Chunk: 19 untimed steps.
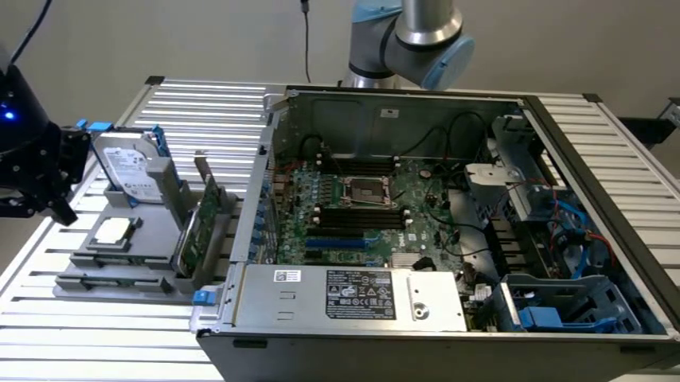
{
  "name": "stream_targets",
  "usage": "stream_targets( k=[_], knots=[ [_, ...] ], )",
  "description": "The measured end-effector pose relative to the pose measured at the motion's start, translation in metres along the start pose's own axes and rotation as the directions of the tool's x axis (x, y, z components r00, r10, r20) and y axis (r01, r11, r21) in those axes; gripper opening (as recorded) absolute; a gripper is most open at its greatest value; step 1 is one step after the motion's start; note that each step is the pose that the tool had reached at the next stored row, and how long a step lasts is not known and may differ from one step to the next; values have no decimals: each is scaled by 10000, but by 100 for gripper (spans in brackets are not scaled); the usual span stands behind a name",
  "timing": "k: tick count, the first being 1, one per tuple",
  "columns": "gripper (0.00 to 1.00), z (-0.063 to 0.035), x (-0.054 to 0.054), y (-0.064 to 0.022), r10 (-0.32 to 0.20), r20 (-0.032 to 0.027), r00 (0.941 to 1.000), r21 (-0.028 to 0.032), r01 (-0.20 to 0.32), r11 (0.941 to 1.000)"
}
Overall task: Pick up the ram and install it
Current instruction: 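Pick up the ram and move it above insertion slot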
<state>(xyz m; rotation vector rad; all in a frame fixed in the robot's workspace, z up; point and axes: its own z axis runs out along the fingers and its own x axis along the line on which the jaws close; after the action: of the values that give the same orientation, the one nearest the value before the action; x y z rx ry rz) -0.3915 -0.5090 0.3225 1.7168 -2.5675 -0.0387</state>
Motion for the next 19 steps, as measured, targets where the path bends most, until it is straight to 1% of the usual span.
stream_targets(
  k=[2,5,8,10,13,16,19],
  knots=[
    [11,14,0,-1,-359,-18,9994,11,359,9994],
    [11,37,-1,-2,-907,-46,9959,26,908,9959],
    [11,57,-2,-3,-1447,-75,9894,39,1447,9895],
    [11,68,-2,-4,-1802,-96,9836,50,1802,9836],
    [11,80,-2,-4,-2331,-117,9724,110,2333,9724],
    [11,92,-3,-5,-2865,-137,9580,188,2868,9578],
    [11,103,-3,-5,-3375,-162,9412,286,3379,9408]
  ],
)
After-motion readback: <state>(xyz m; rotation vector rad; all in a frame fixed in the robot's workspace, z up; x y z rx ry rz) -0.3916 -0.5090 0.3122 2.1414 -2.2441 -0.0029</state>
